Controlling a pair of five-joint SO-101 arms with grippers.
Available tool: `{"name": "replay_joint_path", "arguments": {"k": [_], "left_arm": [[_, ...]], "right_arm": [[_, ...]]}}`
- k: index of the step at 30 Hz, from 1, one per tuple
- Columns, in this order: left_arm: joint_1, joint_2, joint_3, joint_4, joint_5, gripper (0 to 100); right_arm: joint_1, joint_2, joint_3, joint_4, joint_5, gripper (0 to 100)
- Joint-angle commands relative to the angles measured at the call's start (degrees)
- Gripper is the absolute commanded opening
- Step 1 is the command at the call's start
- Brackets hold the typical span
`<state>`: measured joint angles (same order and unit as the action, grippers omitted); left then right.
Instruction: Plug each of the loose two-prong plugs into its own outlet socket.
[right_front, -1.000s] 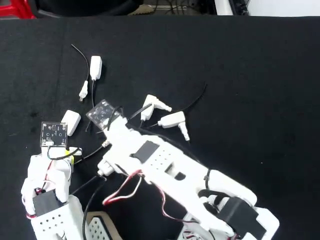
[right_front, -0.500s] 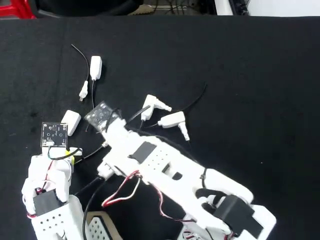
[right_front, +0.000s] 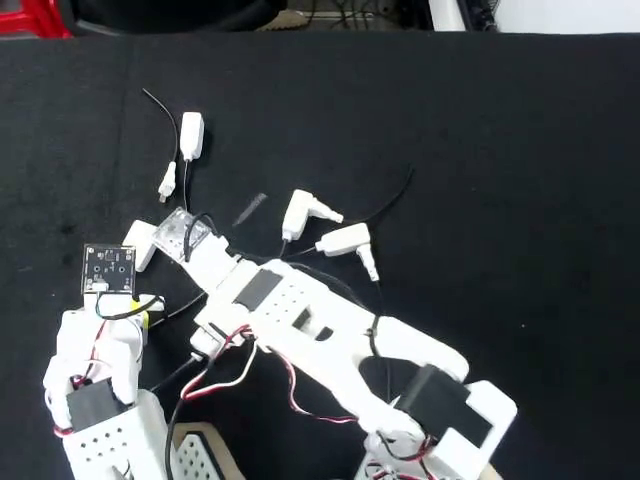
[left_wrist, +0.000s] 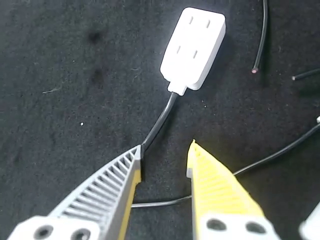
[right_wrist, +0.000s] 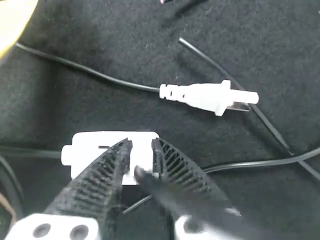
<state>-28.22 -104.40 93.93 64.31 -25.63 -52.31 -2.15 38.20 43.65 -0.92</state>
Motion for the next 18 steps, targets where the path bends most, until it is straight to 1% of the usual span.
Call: {"name": "replay_joint_path", "arguments": {"k": [1, 6, 14, 18], "left_arm": [[-0.57, -0.35, -0.4, -1.14, 0.53, 15], [-0.66, -0.35, -0.4, -1.14, 0.53, 15], [-0.66, -0.35, -0.4, -1.14, 0.53, 15], [-0.66, -0.35, -0.4, -1.14, 0.53, 15]], "right_arm": [[2.02, -1.98, -0.4, 1.49, 2.55, 1.2], [6.59, -7.25, -0.13, 1.85, 8.26, 1.2], [7.3, -10.95, 1.45, 1.85, 14.15, 1.1], [10.11, -11.21, 1.63, 1.41, 18.02, 1.1]]}}
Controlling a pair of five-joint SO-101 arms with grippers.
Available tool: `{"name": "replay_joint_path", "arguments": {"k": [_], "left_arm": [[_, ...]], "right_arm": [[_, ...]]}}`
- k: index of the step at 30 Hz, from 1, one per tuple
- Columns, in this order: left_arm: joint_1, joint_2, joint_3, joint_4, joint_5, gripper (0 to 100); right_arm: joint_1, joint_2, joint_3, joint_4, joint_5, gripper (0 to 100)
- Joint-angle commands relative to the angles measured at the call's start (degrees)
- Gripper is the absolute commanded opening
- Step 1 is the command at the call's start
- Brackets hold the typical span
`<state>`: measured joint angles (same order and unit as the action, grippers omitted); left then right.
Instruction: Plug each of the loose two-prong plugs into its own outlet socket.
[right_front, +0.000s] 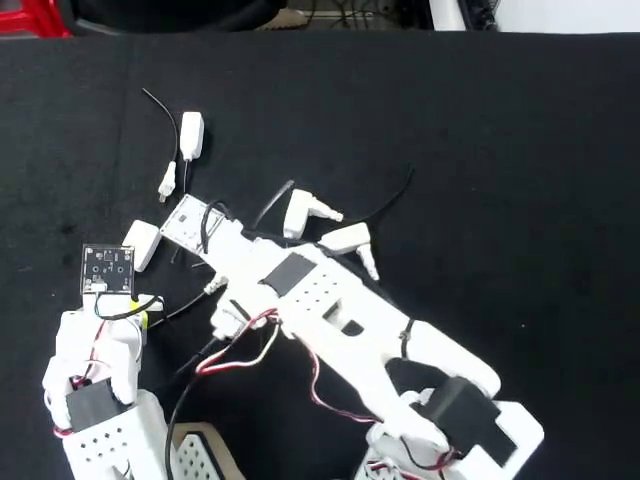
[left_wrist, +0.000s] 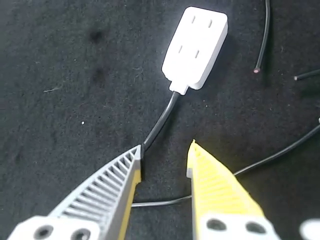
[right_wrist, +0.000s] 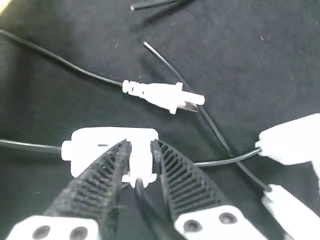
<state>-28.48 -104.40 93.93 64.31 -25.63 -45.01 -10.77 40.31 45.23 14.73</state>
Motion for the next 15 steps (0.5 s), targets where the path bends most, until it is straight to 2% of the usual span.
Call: {"name": "replay_joint_path", "arguments": {"k": [1, 15], "left_arm": [[-0.4, -0.35, -0.4, -1.14, 0.53, 15], [-0.4, -0.35, -0.4, -1.14, 0.53, 15]], "right_arm": [[3.6, -2.68, -0.66, -0.26, 3.16, 1.1], [14.86, -3.47, -1.1, -10.81, 15.12, 1.1]]}}
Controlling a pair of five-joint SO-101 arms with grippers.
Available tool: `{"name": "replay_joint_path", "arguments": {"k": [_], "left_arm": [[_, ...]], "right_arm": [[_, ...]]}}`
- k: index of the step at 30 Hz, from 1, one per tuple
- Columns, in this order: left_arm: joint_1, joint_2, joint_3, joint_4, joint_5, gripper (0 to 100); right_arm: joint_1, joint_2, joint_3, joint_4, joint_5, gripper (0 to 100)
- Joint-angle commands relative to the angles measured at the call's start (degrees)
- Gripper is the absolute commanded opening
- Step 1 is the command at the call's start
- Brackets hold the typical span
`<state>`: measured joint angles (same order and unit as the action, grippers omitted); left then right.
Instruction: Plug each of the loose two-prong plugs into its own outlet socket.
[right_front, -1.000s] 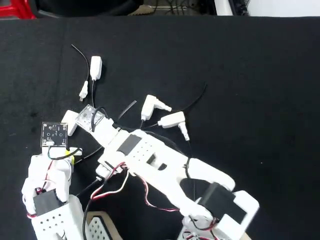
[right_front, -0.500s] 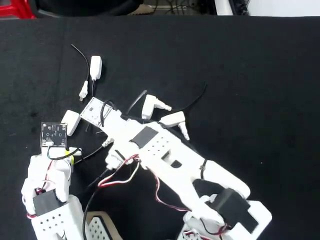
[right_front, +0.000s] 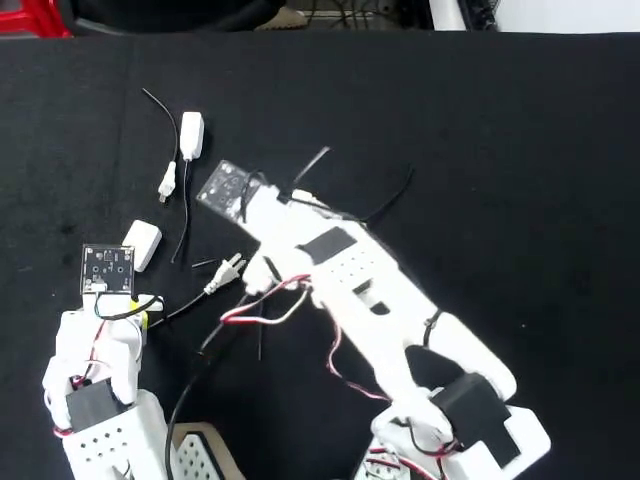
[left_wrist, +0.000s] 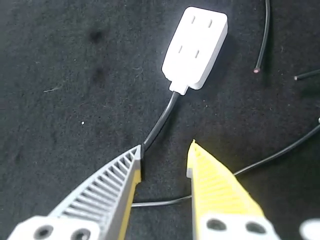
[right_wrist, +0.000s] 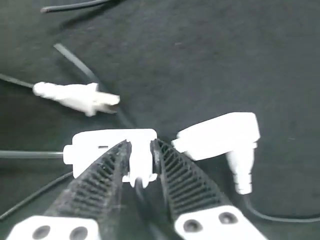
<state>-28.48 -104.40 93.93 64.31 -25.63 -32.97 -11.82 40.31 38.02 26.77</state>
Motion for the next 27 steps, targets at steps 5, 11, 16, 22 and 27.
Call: {"name": "replay_joint_path", "arguments": {"k": [5, 11, 16, 22, 27], "left_arm": [[-0.31, -0.35, -0.4, -1.14, 0.53, 15], [-0.4, -0.35, -0.4, -1.14, 0.53, 15], [-0.4, -0.35, -0.4, -1.14, 0.53, 15], [-0.31, -0.35, -0.31, -1.14, 0.53, 15], [-0.31, -0.35, 0.31, -2.29, 0.53, 15]], "right_arm": [[6.33, -1.98, -1.1, -13.54, 7.82, 1.1], [6.51, 1.01, -1.19, -27.87, 16.88, 1.1], [7.12, 13.76, -5.67, -33.23, 27.25, 1.1], [8.79, 18.86, -5.67, -33.41, 30.24, 4.0], [8.35, 15.34, -2.95, -33.05, 25.58, 28.3]]}}
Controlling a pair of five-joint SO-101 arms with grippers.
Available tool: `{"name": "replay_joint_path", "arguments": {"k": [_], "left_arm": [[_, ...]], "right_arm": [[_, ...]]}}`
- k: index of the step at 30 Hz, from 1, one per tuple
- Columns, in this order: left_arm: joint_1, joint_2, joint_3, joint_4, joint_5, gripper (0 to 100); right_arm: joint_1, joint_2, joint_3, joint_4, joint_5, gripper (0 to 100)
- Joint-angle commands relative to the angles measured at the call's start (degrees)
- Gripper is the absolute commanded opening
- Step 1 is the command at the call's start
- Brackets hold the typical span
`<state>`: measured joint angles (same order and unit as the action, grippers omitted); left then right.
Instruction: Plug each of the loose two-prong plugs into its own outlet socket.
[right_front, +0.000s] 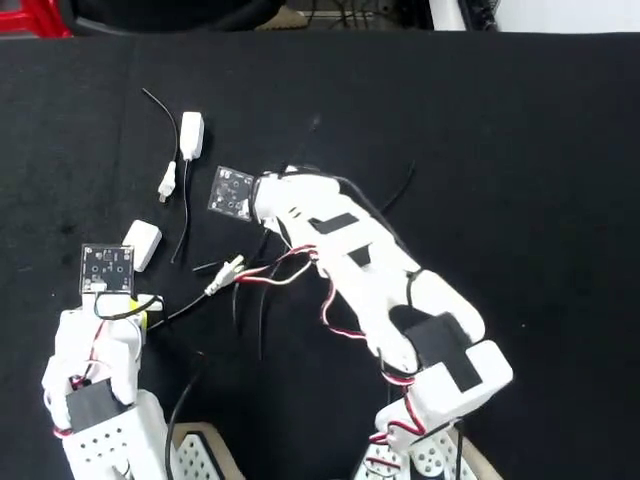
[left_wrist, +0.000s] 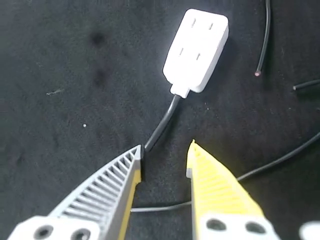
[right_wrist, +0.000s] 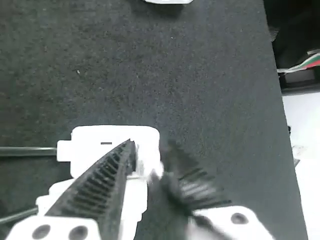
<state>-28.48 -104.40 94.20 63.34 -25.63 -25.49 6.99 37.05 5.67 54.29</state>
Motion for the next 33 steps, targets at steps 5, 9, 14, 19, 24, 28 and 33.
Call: {"name": "replay_joint_path", "arguments": {"k": [5, 9, 14, 19, 24, 28, 33], "left_arm": [[-0.04, -0.35, 0.22, -1.58, 0.53, 15], [-0.22, -0.35, 0.66, -2.99, 0.62, 16], [-0.4, -0.35, 0.66, -2.9, 0.62, 16], [-0.48, -0.35, 0.66, -2.9, 0.62, 16], [-1.36, -0.35, -0.75, -3.87, 2.9, 16], [1.45, -0.18, -6.02, -9.49, 13.71, 16], [5.14, 4.4, -12.7, -15.74, 19.6, 18]], "right_arm": [[0.88, -8.48, 3.82, -0.7, -1.67, 38.1], [-0.35, -17.45, 9.1, 0.44, -1.67, 33.8], [-4.04, -33.01, 13.14, 18.64, -1.49, 28.6], [-9.32, -42.95, 11.21, 35.96, 1.93, 27.9], [-12.84, -41.71, 12.44, 39.3, 5.01, 27.9], [-8.62, -42.68, 7.6, 48.35, 5.27, 27.9], [0.09, -43.3, 2.07, 62.15, 5.27, 27.9]]}}
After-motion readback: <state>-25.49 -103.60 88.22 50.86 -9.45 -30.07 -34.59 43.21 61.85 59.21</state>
